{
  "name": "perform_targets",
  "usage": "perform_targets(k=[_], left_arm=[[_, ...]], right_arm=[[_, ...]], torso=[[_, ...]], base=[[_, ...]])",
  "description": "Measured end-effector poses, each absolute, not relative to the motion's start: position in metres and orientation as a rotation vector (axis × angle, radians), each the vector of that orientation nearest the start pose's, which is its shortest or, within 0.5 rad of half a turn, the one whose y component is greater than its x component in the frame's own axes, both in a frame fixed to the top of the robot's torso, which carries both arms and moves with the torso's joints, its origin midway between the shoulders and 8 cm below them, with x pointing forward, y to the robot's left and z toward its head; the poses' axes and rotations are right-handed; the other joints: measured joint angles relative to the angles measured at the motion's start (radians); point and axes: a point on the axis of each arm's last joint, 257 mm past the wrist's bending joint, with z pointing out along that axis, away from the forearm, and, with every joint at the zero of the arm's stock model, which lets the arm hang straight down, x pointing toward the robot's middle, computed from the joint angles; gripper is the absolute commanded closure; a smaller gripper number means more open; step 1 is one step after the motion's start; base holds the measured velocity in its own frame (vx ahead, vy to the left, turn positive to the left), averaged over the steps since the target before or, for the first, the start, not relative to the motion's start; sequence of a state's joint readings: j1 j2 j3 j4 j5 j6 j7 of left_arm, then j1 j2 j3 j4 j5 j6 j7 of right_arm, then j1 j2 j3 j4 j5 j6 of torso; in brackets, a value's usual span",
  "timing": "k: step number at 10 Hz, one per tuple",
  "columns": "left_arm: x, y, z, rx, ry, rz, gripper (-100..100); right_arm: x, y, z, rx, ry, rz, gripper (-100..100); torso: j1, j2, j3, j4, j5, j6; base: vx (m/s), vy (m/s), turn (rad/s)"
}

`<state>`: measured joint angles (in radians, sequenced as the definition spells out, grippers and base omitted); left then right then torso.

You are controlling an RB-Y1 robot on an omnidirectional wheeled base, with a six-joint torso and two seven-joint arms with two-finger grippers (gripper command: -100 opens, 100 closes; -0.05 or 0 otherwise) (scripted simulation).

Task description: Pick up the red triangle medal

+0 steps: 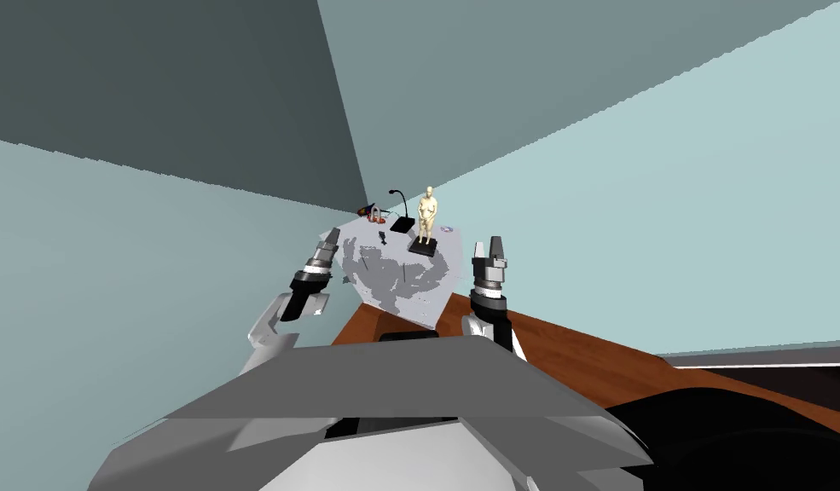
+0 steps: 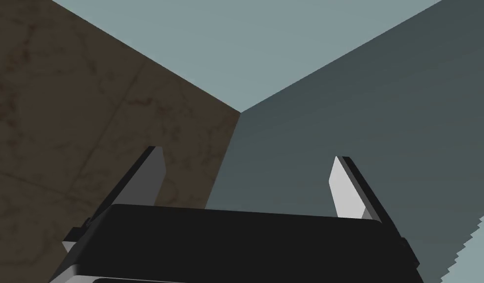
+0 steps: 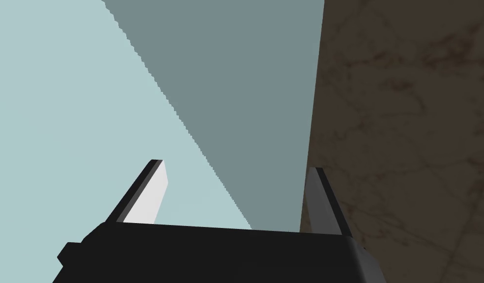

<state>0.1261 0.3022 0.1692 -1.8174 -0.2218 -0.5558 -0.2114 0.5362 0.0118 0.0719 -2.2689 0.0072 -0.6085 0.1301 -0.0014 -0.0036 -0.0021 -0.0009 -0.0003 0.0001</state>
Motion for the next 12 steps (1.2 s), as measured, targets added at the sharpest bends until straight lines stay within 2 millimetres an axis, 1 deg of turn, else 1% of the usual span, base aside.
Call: perform_targets(k=[1, 2, 3, 5, 6, 7, 8, 9, 10, 12], left_arm=[[0.461, 0.304, -0.028, -0.209, 0.985, -0.794, -100], [0.468, 0.303, -0.044, -0.197, 1.03, -0.76, -100], [0.472, 0.3, -0.053, -0.183, 1.061, -0.735, -100], [0.479, 0.301, -0.069, -0.173, 1.12, -0.693, -100], [0.483, 0.299, -0.076, -0.171, 1.137, -0.683, -100], [0.488, 0.297, -0.088, -0.171, 1.166, -0.668, -100], [0.49, 0.296, -0.103, -0.176, 1.201, -0.653, -100], [0.491, 0.296, -0.105, -0.177, 1.205, -0.65, 0], [0.491, 0.296, -0.104, -0.177, 1.205, -0.651, -100], [0.503, 0.29, -0.103, -0.162, 1.2, -0.677, -100]], right_arm=[[0.328, -0.258, 0.028, 0.573, 0.59, 1.249, 0], [0.328, -0.258, 0.028, 0.573, 0.59, 1.249, 0], [0.328, -0.258, 0.028, 0.573, 0.59, 1.249, 0], [0.328, -0.258, 0.028, 0.573, 0.59, 1.249, 0], [0.328, -0.258, 0.028, 0.573, 0.59, 1.249, 0], [0.328, -0.258, 0.028, 0.573, 0.59, 1.249, 0], [0.328, -0.258, 0.028, 0.573, 0.59, 1.249, 0], [0.328, -0.258, 0.028, 0.573, 0.59, 1.249, 0], [0.328, -0.258, 0.028, 0.573, 0.59, 1.249, 0], [0.328, -0.258, 0.028, 0.573, 0.59, 1.249, 0]], torso=[[0.0, 0.0, 0.0, 0.0, 0.0, 0.0], [-0.001, -0.001, 0.0, 0.0, 0.0, 0.001], [-0.001, 0.0, 0.0, 0.0, 0.0, 0.0], [0.0, 0.001, 0.001, 0.0, 0.0, -0.001], [0.0, 0.002, 0.001, 0.0, 0.0, -0.001], [-0.001, 0.002, 0.001, 0.0, 0.0, 0.0], [-0.001, 0.002, 0.001, 0.0, 0.0, 0.0], [0.0, 0.003, 0.001, 0.001, 0.0, -0.001], [0.0, 0.003, 0.002, 0.001, 0.0, -0.001], [-0.002, 0.005, 0.003, 0.001, -0.001, -0.001]], base=[[0.059, -0.029, -0.417], [0.047, -0.02, -0.261], [0.047, -0.023, -0.286], [0.026, -0.009, -0.078], [0.027, -0.016, -0.244], [0.032, -0.017, -0.276], [0.014, -0.004, -0.045], [0.0, 0.0, 0.0], [-0.025, -0.028, 0.109], [-0.023, -0.034, 0.024]])
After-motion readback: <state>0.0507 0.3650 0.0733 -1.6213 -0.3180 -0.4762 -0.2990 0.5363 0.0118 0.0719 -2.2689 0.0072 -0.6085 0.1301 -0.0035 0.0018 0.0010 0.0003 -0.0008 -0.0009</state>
